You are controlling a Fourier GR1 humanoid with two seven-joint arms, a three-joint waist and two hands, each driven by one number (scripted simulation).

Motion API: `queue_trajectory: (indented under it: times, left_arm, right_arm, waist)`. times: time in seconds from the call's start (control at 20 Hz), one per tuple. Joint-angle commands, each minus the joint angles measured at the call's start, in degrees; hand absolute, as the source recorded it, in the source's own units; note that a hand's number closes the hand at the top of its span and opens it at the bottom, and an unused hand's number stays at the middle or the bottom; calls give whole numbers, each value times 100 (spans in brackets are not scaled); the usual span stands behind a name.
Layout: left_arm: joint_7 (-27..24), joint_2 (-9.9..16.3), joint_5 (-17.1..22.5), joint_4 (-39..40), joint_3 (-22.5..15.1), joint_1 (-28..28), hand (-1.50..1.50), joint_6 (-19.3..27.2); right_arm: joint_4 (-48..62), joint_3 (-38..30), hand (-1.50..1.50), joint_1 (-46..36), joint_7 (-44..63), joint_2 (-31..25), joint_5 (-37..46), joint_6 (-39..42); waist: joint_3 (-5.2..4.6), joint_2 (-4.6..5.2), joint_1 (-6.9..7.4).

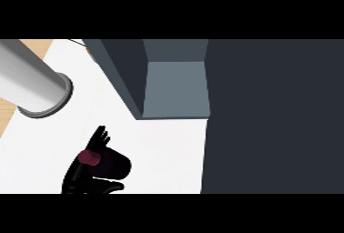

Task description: Pick up the wine, place it into the cabinet and close the cabinet

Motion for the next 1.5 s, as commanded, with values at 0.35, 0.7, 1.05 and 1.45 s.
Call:
queue_trajectory:
  times: [0.35, 0.7, 1.05, 1.45]
  left_arm:
    - [-295, -354, 780, 918, 590, -501, -150, -291]
    - [-455, -479, 892, 1182, 544, -561, -150, -568]
    - [-575, -524, 716, 1144, 364, -575, 150, -359]
    - [-1089, -608, 537, 1424, -106, -903, 150, 297]
  right_arm:
    - [-1339, 111, -150, 328, 505, 4, -382, -90]
    - [-1392, 25, -150, 594, 388, -130, -477, 71]
    - [-1440, -165, -150, 381, 665, -166, -620, 45]
    - [-1372, 169, -150, 406, 487, 0, -396, 35]
  waist:
    - [-5, 0, -20]
    - [-2, 3, -14]
    - [-1, 2, 27]
    - [-5, -1, -27]
